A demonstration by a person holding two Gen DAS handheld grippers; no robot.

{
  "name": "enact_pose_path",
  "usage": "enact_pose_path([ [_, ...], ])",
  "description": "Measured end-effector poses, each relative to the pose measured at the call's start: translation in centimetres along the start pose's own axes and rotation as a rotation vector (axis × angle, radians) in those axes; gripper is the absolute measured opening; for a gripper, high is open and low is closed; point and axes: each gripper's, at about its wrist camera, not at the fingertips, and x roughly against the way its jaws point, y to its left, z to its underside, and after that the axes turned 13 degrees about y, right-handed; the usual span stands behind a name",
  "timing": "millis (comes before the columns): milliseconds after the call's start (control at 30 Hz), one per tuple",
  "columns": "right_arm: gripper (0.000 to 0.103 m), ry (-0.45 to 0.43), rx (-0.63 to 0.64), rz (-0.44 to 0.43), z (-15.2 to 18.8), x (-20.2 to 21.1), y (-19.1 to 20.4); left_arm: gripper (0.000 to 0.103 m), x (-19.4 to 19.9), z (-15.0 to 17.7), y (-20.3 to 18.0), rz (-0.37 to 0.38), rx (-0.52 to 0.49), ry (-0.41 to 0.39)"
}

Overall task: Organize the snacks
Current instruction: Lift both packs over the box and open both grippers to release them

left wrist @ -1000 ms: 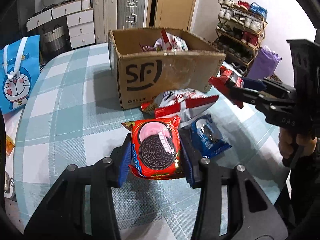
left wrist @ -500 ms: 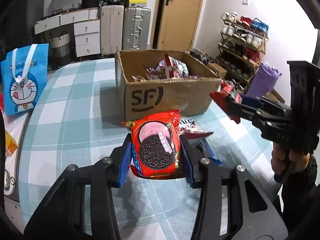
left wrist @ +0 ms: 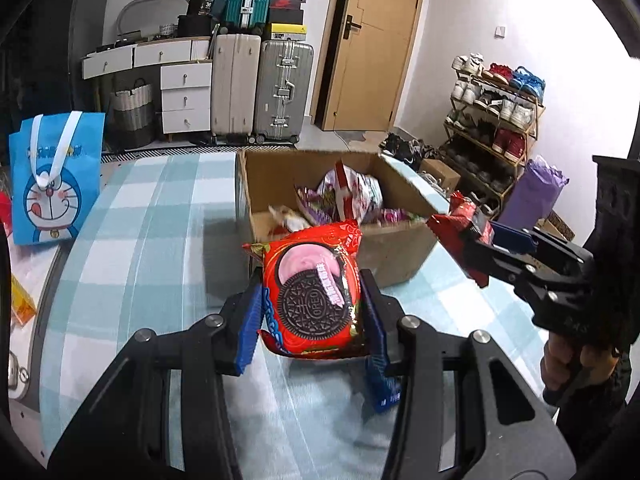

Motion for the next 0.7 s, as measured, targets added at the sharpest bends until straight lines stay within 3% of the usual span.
enact_pose_path([
  [300, 0.052, -0.032, -0.02, -0.021, -3.4, -0.1, -1.0, 0.041, -1.2, -4.4, -0.1, -0.037, 0.001, -0.045],
  [700, 0.052, 0.005, -0.056, -0.051, -6.0, -3.5, -3.2, 0.041, -5.6, -8.7, 0.1, -0.059, 0.006, -0.047],
])
